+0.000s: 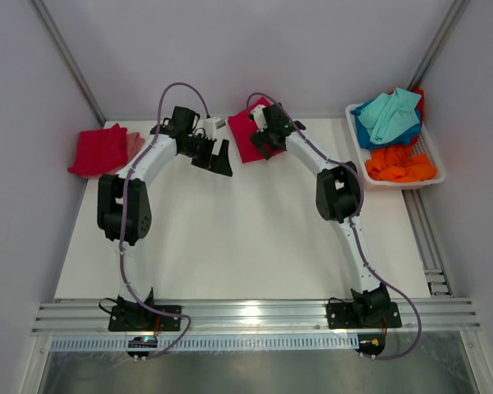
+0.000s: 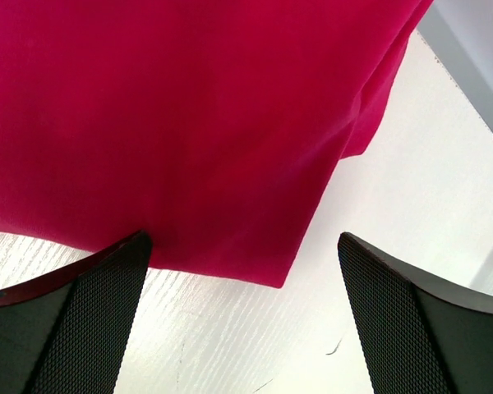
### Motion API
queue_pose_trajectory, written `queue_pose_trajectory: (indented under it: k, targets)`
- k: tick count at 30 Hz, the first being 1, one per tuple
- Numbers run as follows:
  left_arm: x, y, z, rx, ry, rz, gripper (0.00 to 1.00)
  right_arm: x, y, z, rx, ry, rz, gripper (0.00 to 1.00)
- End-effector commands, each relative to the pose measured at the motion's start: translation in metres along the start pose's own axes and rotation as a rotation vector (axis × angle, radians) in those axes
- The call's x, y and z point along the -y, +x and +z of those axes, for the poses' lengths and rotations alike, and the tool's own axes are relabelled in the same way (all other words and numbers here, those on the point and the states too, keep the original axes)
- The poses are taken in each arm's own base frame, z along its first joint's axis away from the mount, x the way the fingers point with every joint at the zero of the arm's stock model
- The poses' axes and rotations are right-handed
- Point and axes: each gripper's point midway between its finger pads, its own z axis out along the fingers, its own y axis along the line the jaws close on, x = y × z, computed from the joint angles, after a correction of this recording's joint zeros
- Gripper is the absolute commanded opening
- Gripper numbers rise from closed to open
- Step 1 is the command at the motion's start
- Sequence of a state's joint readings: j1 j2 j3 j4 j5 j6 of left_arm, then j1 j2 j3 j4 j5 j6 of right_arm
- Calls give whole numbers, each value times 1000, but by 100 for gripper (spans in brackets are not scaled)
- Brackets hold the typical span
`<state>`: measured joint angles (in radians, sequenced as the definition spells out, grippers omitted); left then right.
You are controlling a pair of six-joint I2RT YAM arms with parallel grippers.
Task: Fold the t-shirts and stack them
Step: Put the neatly folded tshirt into the corner of the board with the left arm
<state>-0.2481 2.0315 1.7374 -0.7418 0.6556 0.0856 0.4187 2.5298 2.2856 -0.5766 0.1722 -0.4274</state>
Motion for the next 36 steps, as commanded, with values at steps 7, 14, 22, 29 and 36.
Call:
queue_pose_trajectory:
  k: [7,14,22,29,36]
  targets:
    - [12,-7,-11,24,21,26,99,0,-8,-17,3,-15,-10,99]
    - [13,-9,-11,29,27,30,99,2,-41,-66,98,-89,34,99]
    - [9,-17,-5,68,30,41,99,34,-78,-108,265,21,77,99]
    - [-1,-21,4,77,12,32,99,46,-82,-74,282,88,96,99]
    - [-25,-40,25,212,-57,-31,99,78,-65,-18,278,80,360,99]
